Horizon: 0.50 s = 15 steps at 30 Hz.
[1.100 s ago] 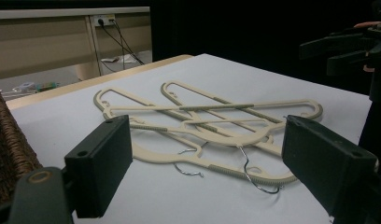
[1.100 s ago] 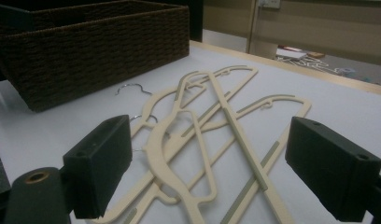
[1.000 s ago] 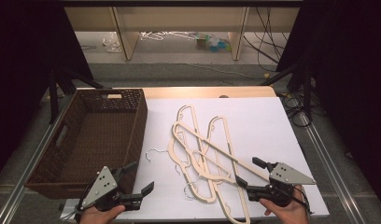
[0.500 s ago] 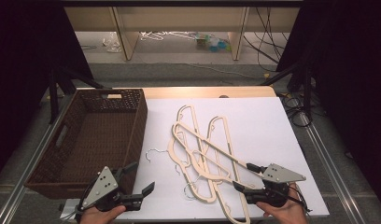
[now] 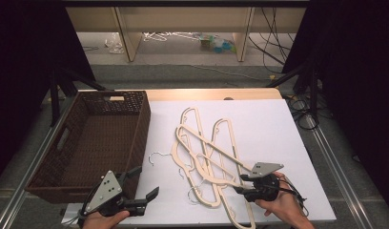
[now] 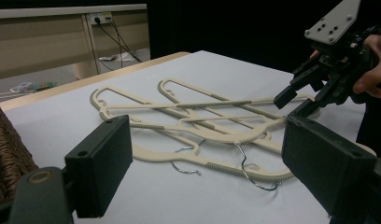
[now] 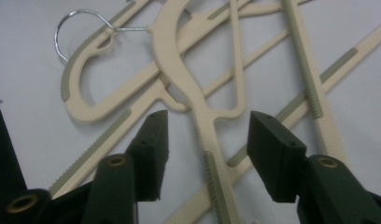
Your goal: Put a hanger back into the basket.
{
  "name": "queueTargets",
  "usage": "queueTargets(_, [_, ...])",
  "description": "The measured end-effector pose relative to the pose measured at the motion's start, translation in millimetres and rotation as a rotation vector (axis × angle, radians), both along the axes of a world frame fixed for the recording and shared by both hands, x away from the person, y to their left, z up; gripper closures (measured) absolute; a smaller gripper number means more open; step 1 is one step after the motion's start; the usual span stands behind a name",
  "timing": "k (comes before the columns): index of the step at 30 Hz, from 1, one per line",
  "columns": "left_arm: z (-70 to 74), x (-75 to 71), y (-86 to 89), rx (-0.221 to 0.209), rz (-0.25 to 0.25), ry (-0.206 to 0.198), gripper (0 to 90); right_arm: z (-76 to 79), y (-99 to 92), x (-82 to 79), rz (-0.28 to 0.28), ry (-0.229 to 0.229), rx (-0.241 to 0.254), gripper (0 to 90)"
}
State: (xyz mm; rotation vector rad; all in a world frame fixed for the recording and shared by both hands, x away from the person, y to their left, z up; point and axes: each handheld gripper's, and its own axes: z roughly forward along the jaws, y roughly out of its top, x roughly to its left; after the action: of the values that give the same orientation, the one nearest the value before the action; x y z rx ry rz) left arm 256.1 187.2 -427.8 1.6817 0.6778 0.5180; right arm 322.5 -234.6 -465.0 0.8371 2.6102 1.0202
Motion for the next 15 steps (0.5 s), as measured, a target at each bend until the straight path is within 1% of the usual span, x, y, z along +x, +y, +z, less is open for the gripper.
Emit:
queueTargets(1, [0.0,0.1,0.0,0.0,0.001,0.001,16.3,-1.0,1.4,2.1,0.016,0.016,-0.015,53.6])
queueTargets(2, [0.2,1.0,0.7,0.008,-0.003,-0.007,16.3,-4.1,3.6,5.0,0.017,0.005,-0.018,54.9])
queueTargets(3, [0.1,1.5,0.8,0.009,-0.004,-0.008,16.3,-4.9,4.3,7.6,0.031,0.022,-0.039,56.4])
queueTargets(4, [0.1,1.6,0.9,0.012,-0.004,-0.011,16.3,-6.1,5.3,9.7,0.035,0.028,-0.055,57.2])
queueTargets(5, [0.0,1.2,0.7,0.01,-0.004,-0.009,16.3,-8.1,6.8,11.2,0.034,0.027,-0.054,59.0])
queueTargets(6, [0.1,0.8,0.5,0.008,-0.004,-0.006,16.3,-8.2,7.6,11.5,0.032,0.052,-0.057,60.0])
queueTargets(7, [0.0,0.3,-0.1,-0.001,-0.003,0.004,16.3,-8.5,8.3,12.7,0.032,0.066,-0.059,61.0])
queueTargets(8, [0.2,1.6,0.6,0.013,-0.012,-0.009,16.3,-9.7,8.8,13.2,0.043,0.074,-0.063,63.1])
queueTargets(9, [-0.2,1.2,-0.2,0.007,-0.009,0.001,16.3,-9.9,9.8,11.9,0.058,0.086,-0.075,64.3])
queueTargets(10, [-0.4,1.3,-0.2,0.009,-0.008,0.004,16.3,-10.5,11.0,10.8,0.071,0.091,-0.083,65.3])
queueTargets(11, [-1.0,2.2,-0.6,0.003,-0.015,-0.002,16.3,-9.8,11.7,10.3,0.08,0.094,-0.097,66.6])
queueTargets(12, [-1.3,2.4,-0.8,0.002,-0.015,-0.002,16.3,-10.0,12.3,10.7,0.083,0.086,-0.096,68.4])
queueTargets(13, [-0.9,1.6,-0.8,0.012,-0.007,0.006,16.3,-8.9,12.0,11.7,0.093,0.092,-0.111,69.8])
queueTargets(14, [-1.1,1.7,-1.0,0.014,-0.008,0.006,16.3,-8.9,12.5,11.4,0.078,0.103,-0.11,71.2])
queueTargets(15, [-1.2,1.8,-1.2,0.018,-0.012,0.004,16.3,-9.4,12.5,13.3,0.077,0.098,-0.108,71.6])
